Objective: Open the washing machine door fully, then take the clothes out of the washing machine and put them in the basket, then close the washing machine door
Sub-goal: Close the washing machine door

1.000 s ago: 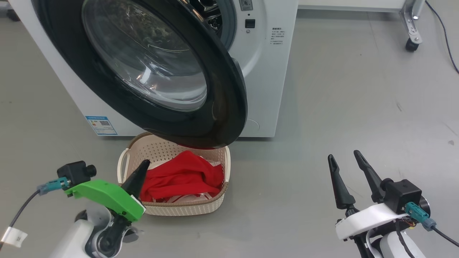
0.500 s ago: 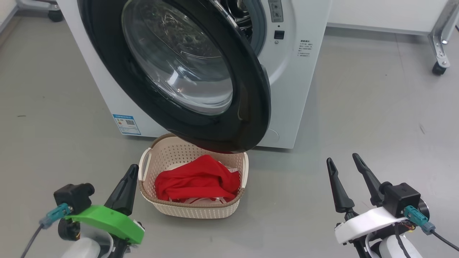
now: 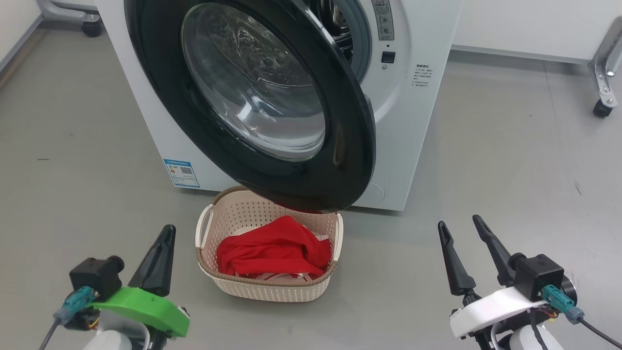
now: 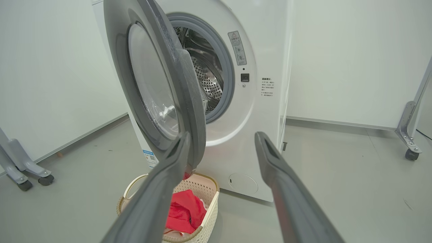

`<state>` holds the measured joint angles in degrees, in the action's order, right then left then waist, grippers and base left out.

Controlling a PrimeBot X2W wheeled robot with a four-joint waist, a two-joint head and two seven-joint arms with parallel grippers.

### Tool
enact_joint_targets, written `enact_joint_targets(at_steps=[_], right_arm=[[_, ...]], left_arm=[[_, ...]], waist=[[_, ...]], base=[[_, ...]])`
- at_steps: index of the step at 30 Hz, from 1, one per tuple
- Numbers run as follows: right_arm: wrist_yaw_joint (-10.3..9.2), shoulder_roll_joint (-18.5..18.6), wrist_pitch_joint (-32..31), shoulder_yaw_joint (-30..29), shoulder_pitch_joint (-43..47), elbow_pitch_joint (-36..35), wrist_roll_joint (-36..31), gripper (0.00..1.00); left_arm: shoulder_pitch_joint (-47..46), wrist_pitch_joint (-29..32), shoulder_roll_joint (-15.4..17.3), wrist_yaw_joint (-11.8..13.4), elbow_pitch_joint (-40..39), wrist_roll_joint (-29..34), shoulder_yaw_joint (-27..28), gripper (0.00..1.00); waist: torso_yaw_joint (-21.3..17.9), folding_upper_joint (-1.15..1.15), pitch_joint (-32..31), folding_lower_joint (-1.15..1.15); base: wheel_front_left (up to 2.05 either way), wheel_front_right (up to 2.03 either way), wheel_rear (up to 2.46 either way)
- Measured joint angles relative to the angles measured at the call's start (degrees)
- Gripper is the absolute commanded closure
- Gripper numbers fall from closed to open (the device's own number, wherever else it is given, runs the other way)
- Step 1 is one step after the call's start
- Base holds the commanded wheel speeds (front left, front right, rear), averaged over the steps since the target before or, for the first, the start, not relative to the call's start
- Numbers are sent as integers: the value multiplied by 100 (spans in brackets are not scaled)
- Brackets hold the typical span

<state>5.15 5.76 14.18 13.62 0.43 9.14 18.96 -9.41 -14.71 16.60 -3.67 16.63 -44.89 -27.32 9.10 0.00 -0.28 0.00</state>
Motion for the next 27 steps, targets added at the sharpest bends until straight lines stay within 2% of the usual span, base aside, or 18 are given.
enact_joint_targets(at_steps=[6, 14, 15, 16, 17, 18, 27], right_arm=[[0, -20, 0, -2, 9, -2, -1, 0], [0, -29, 0, -16, 13, -3, -1, 0], [0, -29, 0, -20, 14, -3, -1, 0], [0, -29, 0, -21, 14, -3, -1, 0], [0, -29, 0, -22, 14, -3, -1, 0], [0, -29, 0, -22, 14, -3, -1, 0], [0, -41, 0, -22, 14, -4, -1, 0]], left_arm=[[71, 0, -189, 193, -412, 450, 516, 100], [422, 0, -522, 237, -637, 713, 844, 100], [457, 0, -554, 237, -646, 728, 859, 89], [490, 0, -573, 237, -653, 764, 878, 57], [517, 0, -588, 237, -660, 802, 899, 18], [538, 0, -594, 237, -677, 848, 925, 0], [665, 0, -710, 166, -724, 1140, 1056, 0]], waist=[[37, 0, -4, 0], [65, 0, 15, 0], [67, 0, 18, 0], [69, 0, 20, 0], [70, 0, 23, 0], [69, 0, 25, 0], [48, 0, 32, 0]], base=[[0, 0, 0], [0, 0, 0], [0, 0, 0], [0, 0, 0], [0, 0, 0], [0, 0, 0], [0, 0, 0]])
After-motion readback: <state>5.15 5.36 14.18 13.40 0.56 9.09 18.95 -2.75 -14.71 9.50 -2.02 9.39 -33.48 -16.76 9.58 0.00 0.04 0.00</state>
